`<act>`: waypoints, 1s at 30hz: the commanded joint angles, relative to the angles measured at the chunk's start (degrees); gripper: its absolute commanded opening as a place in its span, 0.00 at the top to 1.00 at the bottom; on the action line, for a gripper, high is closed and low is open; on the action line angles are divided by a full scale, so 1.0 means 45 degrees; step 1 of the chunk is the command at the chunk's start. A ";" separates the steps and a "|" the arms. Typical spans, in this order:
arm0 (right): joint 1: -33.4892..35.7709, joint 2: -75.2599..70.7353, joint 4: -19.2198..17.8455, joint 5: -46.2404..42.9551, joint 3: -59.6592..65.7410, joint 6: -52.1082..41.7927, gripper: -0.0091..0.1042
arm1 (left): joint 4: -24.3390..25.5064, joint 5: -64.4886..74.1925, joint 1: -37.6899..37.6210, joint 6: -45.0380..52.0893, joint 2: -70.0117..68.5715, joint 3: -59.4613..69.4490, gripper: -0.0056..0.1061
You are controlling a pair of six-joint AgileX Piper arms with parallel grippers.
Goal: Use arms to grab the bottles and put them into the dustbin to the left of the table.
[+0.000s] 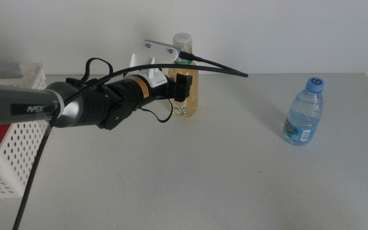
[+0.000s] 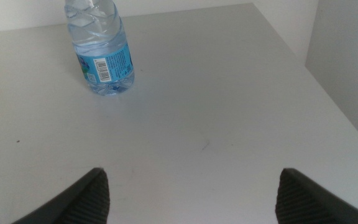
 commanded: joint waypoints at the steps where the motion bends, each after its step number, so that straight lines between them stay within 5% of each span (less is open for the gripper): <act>1: 0.0044 -0.0269 -0.0213 -0.0889 -0.0026 -0.0117 0.29 | 0.0288 -0.0947 0.0024 -0.0261 -0.0295 -0.0821 0.11; 17: 0.0044 -0.0269 -0.0213 -0.0889 -0.0026 -0.0117 0.29 | 0.0474 -0.1152 0.0088 -0.0030 0.3218 -0.4288 0.17; 21: 0.0044 -0.0269 -0.0213 -0.0889 -0.0026 -0.0117 0.29 | 0.0679 -0.0420 0.0067 -0.0119 0.3337 -0.4558 0.48; 26: 0.0044 -0.0269 -0.0213 -0.0889 -0.0026 -0.0117 0.29 | 0.2196 0.1831 -0.0116 -0.0684 0.2209 -0.4544 0.94; 30: 0.0043 -0.0269 -0.0213 -0.0889 -0.0026 -0.0132 0.29 | 0.3090 0.4426 -0.0282 -0.1701 0.0558 -0.4165 0.97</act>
